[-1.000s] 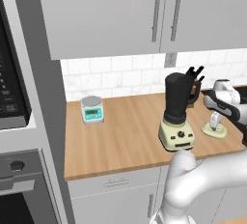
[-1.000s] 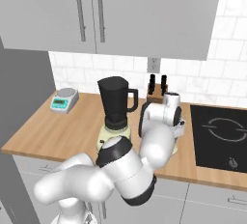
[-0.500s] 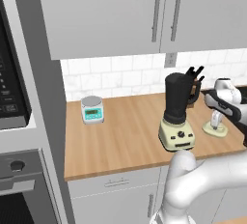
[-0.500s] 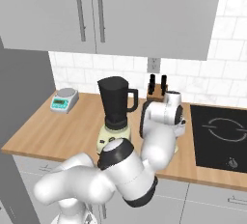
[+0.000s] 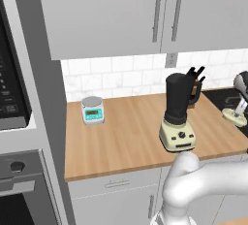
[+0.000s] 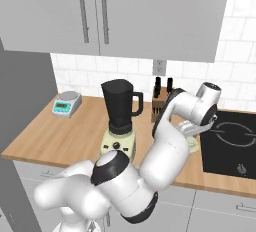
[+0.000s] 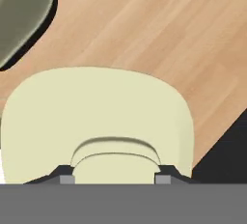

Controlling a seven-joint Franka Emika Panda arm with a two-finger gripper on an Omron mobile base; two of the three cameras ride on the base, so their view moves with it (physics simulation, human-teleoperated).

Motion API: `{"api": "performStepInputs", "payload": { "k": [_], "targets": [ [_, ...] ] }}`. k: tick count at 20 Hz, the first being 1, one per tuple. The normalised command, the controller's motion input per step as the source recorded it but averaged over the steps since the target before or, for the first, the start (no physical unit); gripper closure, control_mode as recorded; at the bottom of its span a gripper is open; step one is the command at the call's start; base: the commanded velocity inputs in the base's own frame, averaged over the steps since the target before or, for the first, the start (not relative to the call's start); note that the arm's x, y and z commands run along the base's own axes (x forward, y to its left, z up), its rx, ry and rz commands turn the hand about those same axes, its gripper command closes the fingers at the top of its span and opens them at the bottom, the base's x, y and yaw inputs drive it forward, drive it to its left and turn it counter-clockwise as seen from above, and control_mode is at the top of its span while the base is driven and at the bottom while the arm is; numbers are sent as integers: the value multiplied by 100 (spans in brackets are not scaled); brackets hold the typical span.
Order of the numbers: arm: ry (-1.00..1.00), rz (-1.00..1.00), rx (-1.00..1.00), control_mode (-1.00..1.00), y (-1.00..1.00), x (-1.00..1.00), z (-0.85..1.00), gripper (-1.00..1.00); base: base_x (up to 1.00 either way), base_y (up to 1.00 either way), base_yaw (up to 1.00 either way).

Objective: Close the lid blender by securely placing the lid on top.

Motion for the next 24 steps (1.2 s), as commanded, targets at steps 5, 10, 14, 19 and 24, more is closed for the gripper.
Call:
{"api": "performStepInputs", "payload": {
  "k": [5, 10, 14, 19, 24],
  "targets": [
    [-31, 0, 14, -100, -11, -24, 100, 100, 0, 0, 0],
    [-33, -2, 2, -100, 22, -3, 100, 100, 0, 0, 0],
    [-20, -1, 0, -100, 43, 0, 100, 100, 0, 0, 0],
    [-7, 0, -15, -100, 74, 0, 100, 100, 0, 0, 0],
    [0, 0, -9, -100, 100, 2, 87, 100, 0, 0, 0]
  ]
}}
